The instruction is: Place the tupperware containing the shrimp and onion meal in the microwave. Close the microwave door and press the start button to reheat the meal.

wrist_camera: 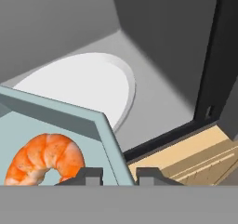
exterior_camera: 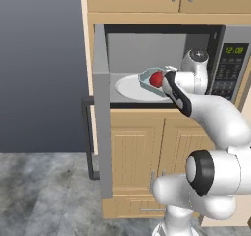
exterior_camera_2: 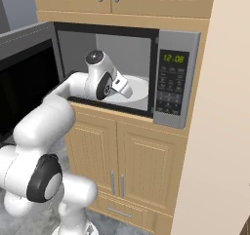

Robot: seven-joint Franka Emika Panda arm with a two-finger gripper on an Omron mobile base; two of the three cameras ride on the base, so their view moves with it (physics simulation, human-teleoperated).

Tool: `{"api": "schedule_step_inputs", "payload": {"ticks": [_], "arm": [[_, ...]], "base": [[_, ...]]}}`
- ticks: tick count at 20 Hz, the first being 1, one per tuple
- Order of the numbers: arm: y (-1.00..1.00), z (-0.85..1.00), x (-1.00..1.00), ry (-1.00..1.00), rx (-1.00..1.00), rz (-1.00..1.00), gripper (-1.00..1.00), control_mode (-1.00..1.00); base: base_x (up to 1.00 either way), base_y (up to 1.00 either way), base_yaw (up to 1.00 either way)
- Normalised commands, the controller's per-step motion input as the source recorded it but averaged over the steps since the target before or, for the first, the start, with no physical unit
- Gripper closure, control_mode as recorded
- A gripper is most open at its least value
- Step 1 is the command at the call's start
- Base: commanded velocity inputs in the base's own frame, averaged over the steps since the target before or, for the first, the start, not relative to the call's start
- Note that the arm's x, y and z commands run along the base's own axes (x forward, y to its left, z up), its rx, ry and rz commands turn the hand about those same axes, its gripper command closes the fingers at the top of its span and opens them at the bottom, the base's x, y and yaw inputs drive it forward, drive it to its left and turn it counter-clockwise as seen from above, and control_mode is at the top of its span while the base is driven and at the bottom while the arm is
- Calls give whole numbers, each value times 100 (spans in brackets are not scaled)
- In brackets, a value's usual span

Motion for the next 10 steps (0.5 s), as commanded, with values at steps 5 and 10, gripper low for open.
{"api": "schedule_step_inputs", "payload": {"ticks": [5, 10], "arm": [[-1, -36, 41, 0, 0, -6, 100, -100], [-1, -46, 43, 0, 0, -5, 100, -100]], "base": [[0, 0, 0], [0, 0, 0]]}}
